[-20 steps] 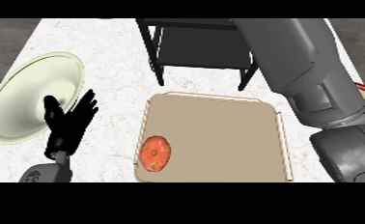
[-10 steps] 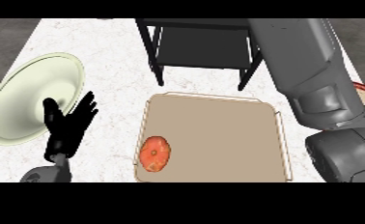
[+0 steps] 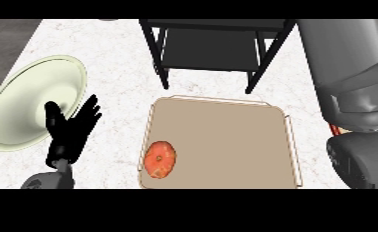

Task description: Pick the tomato from the tray and place it in the tiered shelf

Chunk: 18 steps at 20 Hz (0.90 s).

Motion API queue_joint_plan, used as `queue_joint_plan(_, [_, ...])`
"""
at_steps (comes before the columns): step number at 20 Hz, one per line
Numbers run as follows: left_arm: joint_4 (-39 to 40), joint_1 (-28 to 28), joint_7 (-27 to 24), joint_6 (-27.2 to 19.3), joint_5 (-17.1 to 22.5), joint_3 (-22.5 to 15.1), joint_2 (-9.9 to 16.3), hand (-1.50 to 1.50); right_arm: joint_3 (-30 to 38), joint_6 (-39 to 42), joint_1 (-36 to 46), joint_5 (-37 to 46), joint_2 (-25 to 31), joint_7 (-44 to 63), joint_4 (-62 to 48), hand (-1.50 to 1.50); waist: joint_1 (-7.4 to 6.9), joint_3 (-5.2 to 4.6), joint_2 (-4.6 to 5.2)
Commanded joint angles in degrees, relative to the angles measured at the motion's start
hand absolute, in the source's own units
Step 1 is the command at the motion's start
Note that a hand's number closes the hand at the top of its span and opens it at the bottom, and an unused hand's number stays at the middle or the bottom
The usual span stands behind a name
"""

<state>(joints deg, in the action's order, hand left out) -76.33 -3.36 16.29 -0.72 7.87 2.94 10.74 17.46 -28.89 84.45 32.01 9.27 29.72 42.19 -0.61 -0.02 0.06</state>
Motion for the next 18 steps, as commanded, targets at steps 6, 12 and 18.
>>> queue_joint_plan(6, [-1.4,1.4,-0.2,-0.1,0.4,0.8,-0.2,0.00,3.5,-5.3,-6.4,1.0,9.5,4.2,6.9,-1.50,0.90,0.04,-0.28])
queue_joint_plan(12, [-4.1,3.5,1.2,0.0,0.5,0.5,-0.3,0.00,6.4,1.5,-14.9,-5.0,14.3,7.9,19.6,-1.50,1.53,0.09,-0.66])
queue_joint_plan(18, [2.4,0.7,-1.2,3.1,1.5,3.2,2.0,0.00,8.4,12.7,-22.5,-12.2,20.0,13.0,33.1,-1.50,1.78,0.00,-0.32])
